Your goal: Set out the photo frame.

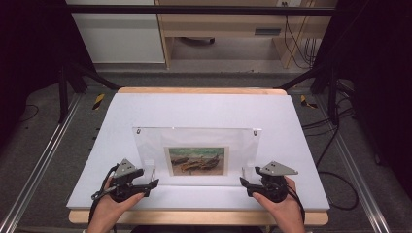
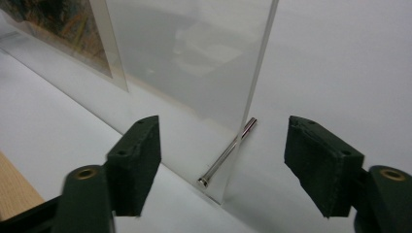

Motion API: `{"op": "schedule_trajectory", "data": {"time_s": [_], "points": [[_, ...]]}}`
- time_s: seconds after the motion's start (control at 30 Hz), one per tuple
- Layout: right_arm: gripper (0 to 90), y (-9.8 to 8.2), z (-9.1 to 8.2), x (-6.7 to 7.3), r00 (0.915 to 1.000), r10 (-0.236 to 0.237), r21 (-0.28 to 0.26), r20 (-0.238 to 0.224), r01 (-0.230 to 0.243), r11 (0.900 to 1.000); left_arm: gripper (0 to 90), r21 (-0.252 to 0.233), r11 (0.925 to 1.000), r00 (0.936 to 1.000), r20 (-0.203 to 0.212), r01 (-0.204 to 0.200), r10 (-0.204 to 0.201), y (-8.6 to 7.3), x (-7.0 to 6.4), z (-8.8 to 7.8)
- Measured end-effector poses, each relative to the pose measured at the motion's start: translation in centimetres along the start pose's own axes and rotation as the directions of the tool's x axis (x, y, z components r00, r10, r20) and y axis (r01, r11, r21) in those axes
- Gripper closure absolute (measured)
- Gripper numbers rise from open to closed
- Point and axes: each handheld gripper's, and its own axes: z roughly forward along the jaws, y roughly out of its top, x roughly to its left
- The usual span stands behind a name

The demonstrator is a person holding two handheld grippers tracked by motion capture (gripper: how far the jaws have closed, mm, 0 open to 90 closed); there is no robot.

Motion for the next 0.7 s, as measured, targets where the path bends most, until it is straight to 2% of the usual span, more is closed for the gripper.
{"op": "schedule_trajectory", "data": {"time_s": [0.03,0.07,0.1,0.2,0.23,0.33,0.37,0.47,0.5,0.53,0.6,0.63,0.7], "points": [[26.9,0.0,0.0,0.0,1.0,0.004,0.003,-0.003,-0.004,1.0,23.1,0.002,0.9999,0.9995,-0.025,-0.017,0.017,0.0,0.0,0.0],[24.3,0.0,0.0,0.1,1.0,-0.006,-0.003,0.001,0.006,1.0,17.1,0.0,0.9997,0.9992,-0.032,-0.025,0.025,0.1,-0.1,-0.1],[22.9,0.1,0.0,0.1,0.9999,-0.012,-0.008,0.001,0.012,1.0,15.7,-0.003,0.9996,0.999,-0.036,-0.028,0.028,0.1,-0.1,-0.1],[21.0,0.1,-0.1,0.2,1.0,-0.006,-0.016,0.007,0.006,1.0,9.5,-0.014,0.9992,0.9991,-0.02,-0.037,0.037,0.1,-0.1,-0.3],[19.0,0.0,-0.3,0.1,0.9997,-0.005,-0.011,0.026,0.005,1.0,8.0,-0.017,0.9989,0.9989,-0.015,-0.044,0.044,0.0,-0.1,-0.4],[17.5,-0.1,-0.7,0.1,0.9996,0.003,-0.021,0.029,-0.002,1.0,7.0,-0.041,0.9987,0.9992,-0.028,-0.028,0.027,-0.2,-0.1,-1.0],[16.3,-0.2,-1.3,0.1,0.9993,0.007,-0.039,0.037,-0.005,0.999,8.3,-0.06,0.9978,0.9993,-0.027,-0.028,0.026,-0.4,0.0,-1.5],[15.0,-0.4,-1.9,0.1,0.999,0.007,-0.059,0.045,-0.005,0.998,9.5,-0.073,0.9968,0.9993,-0.024,-0.032,0.03,-0.5,0.2,-2.0],[12.9,-0.5,-2.4,-0.1,0.9988,0.006,-0.077,0.049,-0.003,0.997,9.9,-0.105,0.9937,0.999,-0.028,-0.039,0.036,-0.6,0.4,-2.5],[12.8,-0.6,-2.6,-0.2,0.9985,0.016,-0.086,0.052,-0.011,0.996,10.1,-0.105,0.9937,0.999,-0.028,-0.039,0.036,-0.6,0.4,-2.5],[12.3,-0.6,-2.8,-0.3,0.9981,0.021,-0.092,0.057,-0.016,0.996,10.3,-0.136,0.9894,0.9983,-0.038,-0.05,0.045,-0.6,0.5,-3.0],[11.5,-0.7,-3.2,-0.6,0.9973,0.029,-0.109,0.067,-0.022,0.994,10.3,-0.169,0.9833,0.996,-0.069,-0.067,0.056,-0.5,0.6,-3.6],[10.9,-0.9,-3.7,-0.9,0.9959,0.038,-0.127,0.082,-0.027,0.991,10.3,-0.178,0.9818,0.9952,-0.083,-0.066,0.052,-0.5,0.6,-3.8]]}}
